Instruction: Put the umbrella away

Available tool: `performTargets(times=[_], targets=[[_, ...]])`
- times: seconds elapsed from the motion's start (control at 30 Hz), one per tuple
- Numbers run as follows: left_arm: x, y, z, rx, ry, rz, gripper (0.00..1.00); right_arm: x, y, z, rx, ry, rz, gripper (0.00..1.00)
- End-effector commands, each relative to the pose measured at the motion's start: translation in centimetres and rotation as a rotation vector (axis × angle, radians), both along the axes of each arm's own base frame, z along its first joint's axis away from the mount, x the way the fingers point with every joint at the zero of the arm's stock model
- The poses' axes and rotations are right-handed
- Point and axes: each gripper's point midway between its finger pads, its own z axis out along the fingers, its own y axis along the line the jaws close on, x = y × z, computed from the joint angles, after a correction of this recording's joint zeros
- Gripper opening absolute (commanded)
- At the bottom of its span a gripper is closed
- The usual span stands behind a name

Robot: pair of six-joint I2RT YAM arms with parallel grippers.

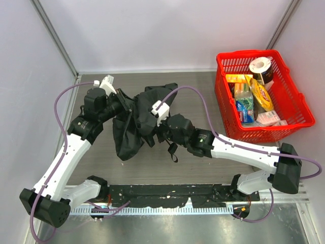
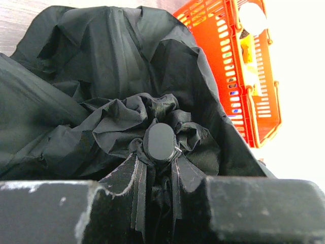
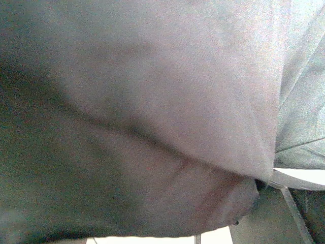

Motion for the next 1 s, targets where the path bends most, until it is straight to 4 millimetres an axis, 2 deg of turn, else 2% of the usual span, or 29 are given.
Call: performTargets(times=[0.0, 0.13, 0.23, 0.43, 0.5, 0.57, 0.63, 0.77, 0.87, 0.97], targets=[[0.0, 0.0, 4.1, -0.073, -0.074, 0.031, 0.00, -0.4, 1.8, 3.0, 0.111, -0.044, 0.012, 0.89], [0.2, 0.0, 3.4, -0.103, -0.025, 0.061, 0.00, 0.4, 1.4, 1.6, 0.039, -0.078, -0.039, 0.89], [0.2, -0.4, 3.1, -0.133, -0.002, 0.051, 0.00, 0.1, 1.5, 1.9, 0.058, -0.089, -0.033, 0.89], [0.0, -1.3, 3.1, -0.205, 0.044, 0.029, 0.00, 2.7, 0.2, -0.3, -0.092, -0.140, -0.162, 0.90], [-0.2, -1.7, 3.5, -0.220, 0.046, 0.002, 0.00, 3.7, -0.4, -0.6, -0.128, -0.155, -0.219, 0.90], [-0.2, -1.8, 3.3, -0.212, 0.049, -0.007, 0.00, 4.3, -1.1, 0.3, -0.108, -0.164, -0.252, 0.90], [-0.2, -1.5, 2.9, -0.189, 0.042, 0.000, 0.00, 4.5, -1.6, 1.0, -0.090, -0.169, -0.249, 0.89], [-0.3, -1.2, 2.4, -0.177, 0.046, 0.012, 0.00, 3.1, -1.3, 0.4, -0.047, -0.138, -0.120, 0.89], [-0.4, -1.4, 2.4, -0.184, 0.049, -0.002, 0.00, 3.4, -1.6, -0.1, -0.065, -0.142, -0.132, 0.90], [-0.4, -1.5, 2.2, -0.193, 0.065, 0.005, 0.00, 2.5, -0.2, -0.6, -0.054, -0.127, -0.052, 0.90]])
